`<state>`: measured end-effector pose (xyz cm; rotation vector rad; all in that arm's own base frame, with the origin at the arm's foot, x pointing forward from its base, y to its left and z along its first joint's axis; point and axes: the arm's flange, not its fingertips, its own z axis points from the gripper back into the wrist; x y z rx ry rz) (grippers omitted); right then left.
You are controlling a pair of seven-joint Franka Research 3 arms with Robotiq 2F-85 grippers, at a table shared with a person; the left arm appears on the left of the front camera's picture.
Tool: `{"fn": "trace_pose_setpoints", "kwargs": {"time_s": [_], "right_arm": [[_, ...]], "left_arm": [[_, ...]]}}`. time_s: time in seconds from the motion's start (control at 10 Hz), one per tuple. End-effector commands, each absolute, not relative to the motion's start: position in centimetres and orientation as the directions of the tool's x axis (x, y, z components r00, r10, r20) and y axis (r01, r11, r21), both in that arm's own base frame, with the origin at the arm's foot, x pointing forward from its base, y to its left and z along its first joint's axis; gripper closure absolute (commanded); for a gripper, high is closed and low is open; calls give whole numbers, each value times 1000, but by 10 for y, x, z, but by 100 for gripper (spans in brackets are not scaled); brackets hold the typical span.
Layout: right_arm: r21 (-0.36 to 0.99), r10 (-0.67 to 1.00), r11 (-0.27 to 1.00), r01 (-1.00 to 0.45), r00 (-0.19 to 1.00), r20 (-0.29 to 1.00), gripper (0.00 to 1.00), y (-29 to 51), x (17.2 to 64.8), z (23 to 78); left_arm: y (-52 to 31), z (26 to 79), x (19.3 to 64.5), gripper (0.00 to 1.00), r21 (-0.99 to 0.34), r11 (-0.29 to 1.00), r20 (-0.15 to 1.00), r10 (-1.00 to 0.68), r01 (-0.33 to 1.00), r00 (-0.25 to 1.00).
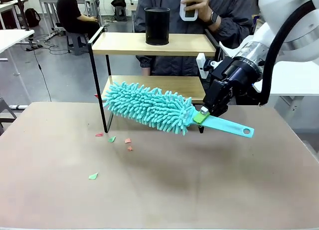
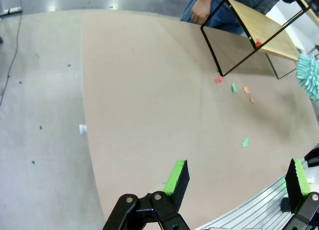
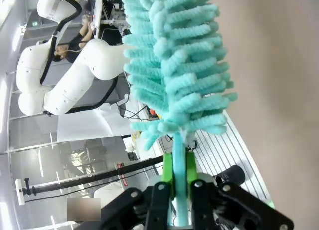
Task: Clean the shelf.
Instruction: Clean the remaining tier of the Shelf with the Duster once objects are removed.
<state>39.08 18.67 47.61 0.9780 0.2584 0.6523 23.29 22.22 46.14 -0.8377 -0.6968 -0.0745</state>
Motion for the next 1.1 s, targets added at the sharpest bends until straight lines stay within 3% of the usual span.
{"fn": "trace_pose_setpoints", "kwargs": {"time_s": [0.0, 0.4, 0.6, 0.9, 1.0], "right_arm": [[849, 548, 373, -373, 828, 123, 88, 159, 381, 479], [925, 379, 294, -239, 918, 117, 88, 44, 343, 488], [967, 353, 221, -126, 935, 41, 88, -6, 312, 467], [962, 354, 272, -16, 931, -85, 88, -39, 261, 436], [967, 247, 255, 20, 965, -85, 88, -50, 250, 430]], "left_arm": [[222, 462, 234, 0, -653, 671, 618, 203, 351, 760], [222, 462, 234, 0, -653, 671, 618, 203, 351, 760], [222, 462, 234, 0, -653, 671, 618, 203, 351, 760], [222, 462, 234, 0, -653, 671, 618, 203, 351, 760], [222, 462, 234, 0, -653, 671, 618, 203, 351, 760]]}}
